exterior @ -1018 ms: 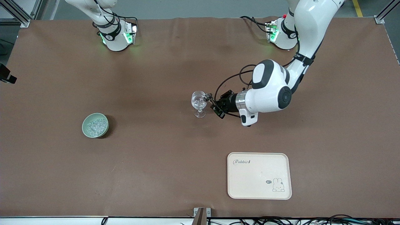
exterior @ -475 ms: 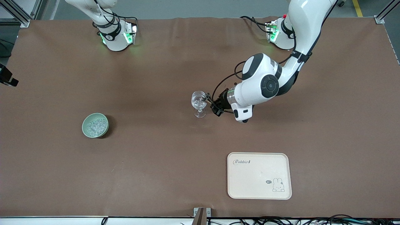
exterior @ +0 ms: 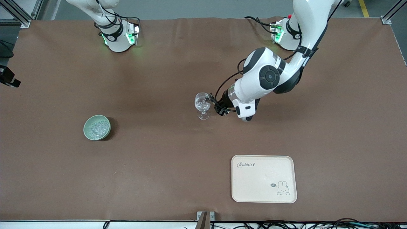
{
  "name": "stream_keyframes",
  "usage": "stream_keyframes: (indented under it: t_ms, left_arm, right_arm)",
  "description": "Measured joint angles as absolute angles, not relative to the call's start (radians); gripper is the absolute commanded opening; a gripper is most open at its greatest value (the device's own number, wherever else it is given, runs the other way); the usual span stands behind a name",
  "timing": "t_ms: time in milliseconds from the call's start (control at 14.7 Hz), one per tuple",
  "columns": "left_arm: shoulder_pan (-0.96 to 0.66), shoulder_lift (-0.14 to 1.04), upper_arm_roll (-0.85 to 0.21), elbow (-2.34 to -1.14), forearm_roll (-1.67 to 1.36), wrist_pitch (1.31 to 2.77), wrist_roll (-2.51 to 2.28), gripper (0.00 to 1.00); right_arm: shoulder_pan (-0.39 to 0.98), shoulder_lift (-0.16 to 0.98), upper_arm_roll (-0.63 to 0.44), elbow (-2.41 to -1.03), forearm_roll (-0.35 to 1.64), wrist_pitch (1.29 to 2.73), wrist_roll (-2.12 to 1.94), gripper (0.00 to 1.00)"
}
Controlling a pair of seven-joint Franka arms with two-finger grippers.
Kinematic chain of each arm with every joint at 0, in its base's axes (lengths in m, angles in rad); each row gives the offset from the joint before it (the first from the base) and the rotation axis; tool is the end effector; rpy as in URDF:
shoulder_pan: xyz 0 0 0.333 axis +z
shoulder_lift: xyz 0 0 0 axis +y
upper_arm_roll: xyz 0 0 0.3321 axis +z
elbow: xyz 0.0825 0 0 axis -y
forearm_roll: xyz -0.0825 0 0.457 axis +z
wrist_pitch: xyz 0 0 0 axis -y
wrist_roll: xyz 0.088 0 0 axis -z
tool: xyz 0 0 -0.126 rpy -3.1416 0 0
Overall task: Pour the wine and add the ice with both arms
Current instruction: 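Tilt the jigger over the wine glass rim with the left gripper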
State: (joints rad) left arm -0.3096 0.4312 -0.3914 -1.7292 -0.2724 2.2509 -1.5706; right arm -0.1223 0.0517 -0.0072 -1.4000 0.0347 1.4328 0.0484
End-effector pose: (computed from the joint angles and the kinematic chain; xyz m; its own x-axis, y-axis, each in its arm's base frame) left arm 0.5726 -0.4691 0.3220 0.4546 0.8063 -0.3785 0.8829 -0.4642 0.0715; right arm 0.6245 -0.0764 0.6690 0.9848 -0.1722 -0.0204 -0.1728 -0.9844 -0.0331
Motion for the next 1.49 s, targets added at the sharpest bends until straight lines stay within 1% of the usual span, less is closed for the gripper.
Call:
stream_keyframes:
  t_ms: [746, 1221, 1493]
  left_arm:
    - [-0.384, 0.437, -0.391, -1.714, -0.025, 2.259, -1.771, 0.0]
    - [-0.396, 0.445, -0.39, -1.705, -0.012, 2.258, -1.78, 0.0]
    - [-0.405, 0.446, -0.39, -1.705, 0.061, 2.258, -1.826, 0.0]
  right_arm:
    - [-0.122, 0.052, -0.006, -1.4, 0.035, 1.433, 0.048, 0.01]
    - [-0.122, 0.052, -0.005, -1.401, 0.035, 1.433, 0.048, 0.01]
    - [-0.122, 0.052, -0.005, -1.401, 0.035, 1.432, 0.048, 0.01]
